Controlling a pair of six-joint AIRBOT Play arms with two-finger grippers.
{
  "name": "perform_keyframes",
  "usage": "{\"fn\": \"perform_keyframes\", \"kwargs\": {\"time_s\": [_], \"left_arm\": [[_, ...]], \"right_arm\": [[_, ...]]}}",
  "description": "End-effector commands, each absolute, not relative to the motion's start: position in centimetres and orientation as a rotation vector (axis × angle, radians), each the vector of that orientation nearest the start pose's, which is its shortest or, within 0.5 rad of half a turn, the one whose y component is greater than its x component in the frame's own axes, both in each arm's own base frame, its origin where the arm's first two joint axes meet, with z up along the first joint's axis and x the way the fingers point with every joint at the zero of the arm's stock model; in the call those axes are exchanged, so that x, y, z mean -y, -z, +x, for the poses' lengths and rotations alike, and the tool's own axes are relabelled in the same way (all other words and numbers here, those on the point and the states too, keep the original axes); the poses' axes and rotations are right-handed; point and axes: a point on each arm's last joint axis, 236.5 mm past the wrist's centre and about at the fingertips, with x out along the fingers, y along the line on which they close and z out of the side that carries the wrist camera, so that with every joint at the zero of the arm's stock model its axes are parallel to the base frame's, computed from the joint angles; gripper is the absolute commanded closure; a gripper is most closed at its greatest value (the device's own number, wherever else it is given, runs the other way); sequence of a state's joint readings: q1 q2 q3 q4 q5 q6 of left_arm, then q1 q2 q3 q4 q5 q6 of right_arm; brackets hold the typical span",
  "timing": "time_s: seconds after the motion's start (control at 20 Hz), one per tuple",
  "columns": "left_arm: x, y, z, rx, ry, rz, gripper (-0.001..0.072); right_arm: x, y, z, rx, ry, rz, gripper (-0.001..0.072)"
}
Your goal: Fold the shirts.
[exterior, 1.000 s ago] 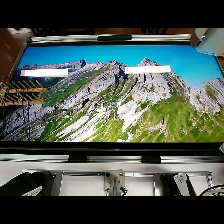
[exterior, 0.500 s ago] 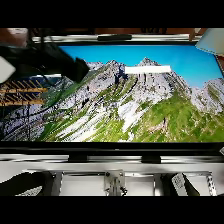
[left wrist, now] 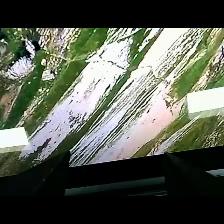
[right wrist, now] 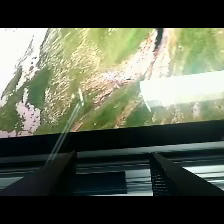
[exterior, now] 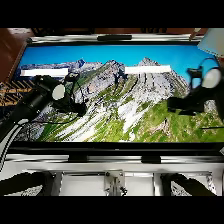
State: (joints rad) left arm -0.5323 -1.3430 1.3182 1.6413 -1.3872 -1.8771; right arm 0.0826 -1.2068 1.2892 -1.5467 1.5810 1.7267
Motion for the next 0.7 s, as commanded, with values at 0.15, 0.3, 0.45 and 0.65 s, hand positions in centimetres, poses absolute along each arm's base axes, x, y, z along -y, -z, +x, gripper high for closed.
{"fn": "perform_keyframes", "kwargs": {"time_s": [0.15, 0.3, 0.45, 0.65], "left_arm": [[18.4, -2.4, 34.4, -1.299, 0.181, 0.105, 0.0001], [18.4, -2.4, 34.5, -1.300, 0.180, 0.107, 0.0001], [18.4, -2.4, 34.5, -1.300, 0.189, 0.119, 0.0001], [18.4, -2.4, 34.5, -1.296, 0.217, 0.155, 0.0001]], "right_arm": [[-9.0, -2.6, 31.0, -1.578, -0.105, -0.106, 0.0137], [-9.2, -2.6, 30.9, -1.579, -0.109, -0.113, 0.0137], [-9.2, -2.6, 30.9, -1.579, -0.109, -0.113, 0.0137], [-9.2, -2.6, 30.9, -1.579, -0.109, -0.113, 0.0137]]}}
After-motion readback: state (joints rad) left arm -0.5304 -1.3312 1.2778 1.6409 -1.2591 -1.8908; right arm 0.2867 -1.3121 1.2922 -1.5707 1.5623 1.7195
